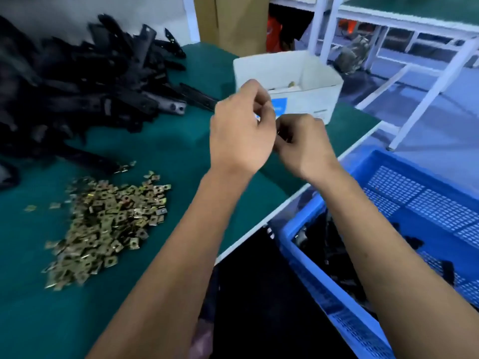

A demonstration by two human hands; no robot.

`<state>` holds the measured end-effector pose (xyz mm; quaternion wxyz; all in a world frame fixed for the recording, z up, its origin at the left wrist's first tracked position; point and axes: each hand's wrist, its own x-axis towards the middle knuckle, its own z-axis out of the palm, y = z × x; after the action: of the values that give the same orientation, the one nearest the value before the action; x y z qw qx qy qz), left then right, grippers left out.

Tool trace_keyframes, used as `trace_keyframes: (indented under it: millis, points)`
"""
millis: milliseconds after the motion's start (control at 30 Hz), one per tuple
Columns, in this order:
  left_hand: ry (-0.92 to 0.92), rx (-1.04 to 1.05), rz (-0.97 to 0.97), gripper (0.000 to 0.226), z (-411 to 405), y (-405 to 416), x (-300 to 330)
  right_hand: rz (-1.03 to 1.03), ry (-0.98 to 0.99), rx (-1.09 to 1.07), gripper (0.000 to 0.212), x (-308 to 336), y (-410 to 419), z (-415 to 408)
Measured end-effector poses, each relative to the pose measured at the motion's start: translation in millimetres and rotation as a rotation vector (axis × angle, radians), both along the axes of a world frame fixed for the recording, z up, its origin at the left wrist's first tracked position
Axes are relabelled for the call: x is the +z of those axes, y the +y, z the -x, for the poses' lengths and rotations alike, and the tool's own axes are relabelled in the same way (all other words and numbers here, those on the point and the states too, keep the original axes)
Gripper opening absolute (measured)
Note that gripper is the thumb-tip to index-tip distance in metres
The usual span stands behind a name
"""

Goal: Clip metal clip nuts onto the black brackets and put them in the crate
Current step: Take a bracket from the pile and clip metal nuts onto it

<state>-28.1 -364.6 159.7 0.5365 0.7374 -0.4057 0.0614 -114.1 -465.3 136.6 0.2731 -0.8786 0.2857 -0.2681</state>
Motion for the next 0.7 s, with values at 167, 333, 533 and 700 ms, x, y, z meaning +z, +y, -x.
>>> trace_keyframes:
  millis: [167, 333, 533, 700]
  points:
    - [-0.049, 0.383, 0.022, 0.009, -76, 109, -23, 0.071, 0.049, 0.319, 0.012, -2, 94, -91]
    - [-0.129, 0.761, -0.122, 0.012, -133, 230, -48, 0.123, 0.073, 0.603, 0.011, 1, 194, -160]
    - [0.009, 1.419, -0.321, 0.024, -175, 334, -46, 0.359, 0.205, 0.95, 0.009, -7, 284, -215]
    - [0.42, 1.475, -0.51, 0.051, -185, 359, -56, 0.453, 0.36, 1.021, 0.044, -23, 328, -241]
